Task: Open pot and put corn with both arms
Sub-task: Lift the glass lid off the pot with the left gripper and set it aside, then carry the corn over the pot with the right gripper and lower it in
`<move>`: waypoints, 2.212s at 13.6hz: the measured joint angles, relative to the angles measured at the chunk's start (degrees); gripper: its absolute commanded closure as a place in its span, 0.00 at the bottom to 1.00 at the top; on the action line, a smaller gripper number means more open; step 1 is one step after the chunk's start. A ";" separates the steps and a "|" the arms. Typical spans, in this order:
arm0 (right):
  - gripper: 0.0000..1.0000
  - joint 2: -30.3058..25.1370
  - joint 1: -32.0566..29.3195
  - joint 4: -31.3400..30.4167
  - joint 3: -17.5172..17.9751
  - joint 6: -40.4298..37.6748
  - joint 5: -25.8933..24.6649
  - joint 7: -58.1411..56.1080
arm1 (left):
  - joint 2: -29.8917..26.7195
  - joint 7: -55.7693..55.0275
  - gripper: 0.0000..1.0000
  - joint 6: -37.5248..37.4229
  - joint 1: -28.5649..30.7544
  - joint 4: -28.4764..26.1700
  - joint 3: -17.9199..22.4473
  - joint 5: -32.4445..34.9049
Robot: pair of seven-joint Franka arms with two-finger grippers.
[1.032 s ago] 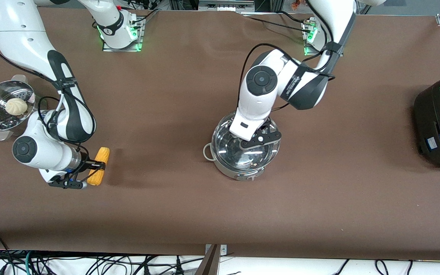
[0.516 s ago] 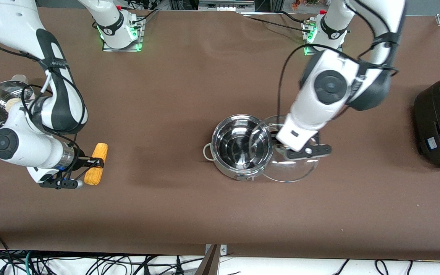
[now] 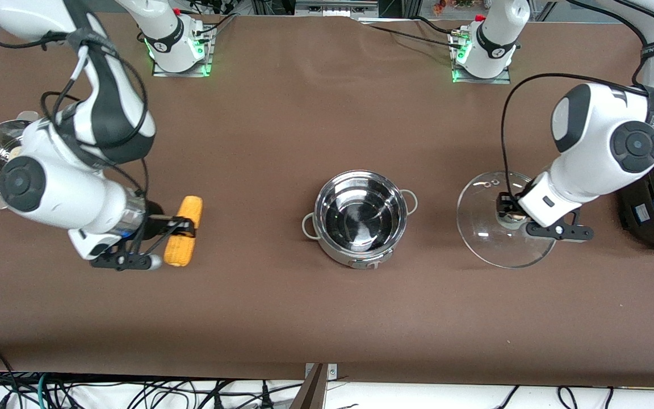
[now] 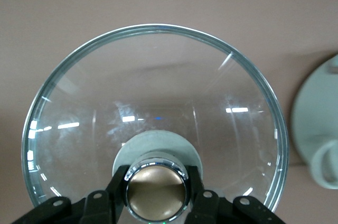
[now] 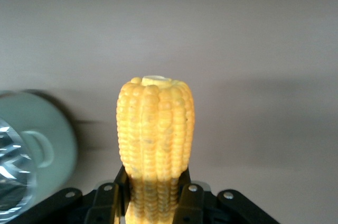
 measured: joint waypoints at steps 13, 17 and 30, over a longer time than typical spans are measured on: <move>0.64 6.94 20.47 2.56 0.19 22.49 -0.01 13.23 | 7.15 8.00 0.93 27.69 1.23 -19.79 1.82 -0.42; 0.64 10.06 23.46 2.65 0.19 26.36 -0.01 13.57 | 7.22 8.07 0.06 27.67 1.22 -19.86 1.87 -1.34; 0.62 17.02 26.16 2.80 0.15 34.20 0.00 14.84 | -7.44 7.99 0.00 20.52 2.14 -20.77 3.14 -1.44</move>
